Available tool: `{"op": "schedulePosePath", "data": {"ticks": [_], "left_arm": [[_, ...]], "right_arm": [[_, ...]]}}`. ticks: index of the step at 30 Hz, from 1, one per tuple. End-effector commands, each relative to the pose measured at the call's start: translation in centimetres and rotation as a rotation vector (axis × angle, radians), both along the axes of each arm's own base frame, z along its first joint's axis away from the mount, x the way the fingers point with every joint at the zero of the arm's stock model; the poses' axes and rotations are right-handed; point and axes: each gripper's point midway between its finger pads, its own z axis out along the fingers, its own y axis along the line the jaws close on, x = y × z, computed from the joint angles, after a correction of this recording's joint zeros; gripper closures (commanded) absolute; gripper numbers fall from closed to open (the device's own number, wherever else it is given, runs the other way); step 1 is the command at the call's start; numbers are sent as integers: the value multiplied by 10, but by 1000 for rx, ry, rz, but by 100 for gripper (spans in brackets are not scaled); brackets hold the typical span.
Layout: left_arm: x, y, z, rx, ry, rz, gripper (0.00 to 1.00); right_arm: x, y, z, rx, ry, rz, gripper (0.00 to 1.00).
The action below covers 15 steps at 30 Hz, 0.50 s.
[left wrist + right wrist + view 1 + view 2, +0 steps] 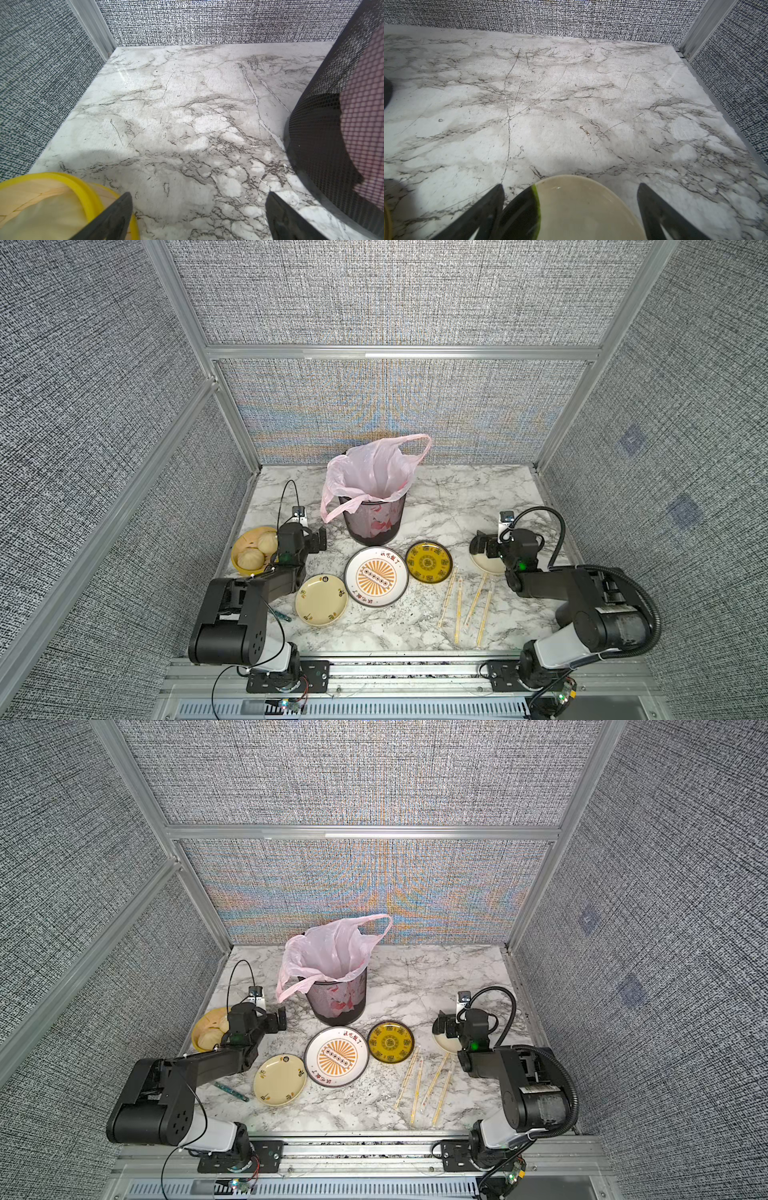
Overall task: Remove the packaging of disposable chopsticks
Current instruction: Pick up the disposable chopsticks from the center of the board.
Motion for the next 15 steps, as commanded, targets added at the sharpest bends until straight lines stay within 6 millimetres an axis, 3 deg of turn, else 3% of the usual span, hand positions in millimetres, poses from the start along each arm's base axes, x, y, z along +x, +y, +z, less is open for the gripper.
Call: {"op": "schedulePosePath", "data": {"ticks": [1, 15], "left_arm": [[4, 2, 8, 5, -31, 7, 0], [0, 1, 13, 4, -51, 2, 0]], "right_arm": [[3, -1, 9, -3, -37, -2, 1], [4, 1, 10, -3, -38, 9, 1]]}}
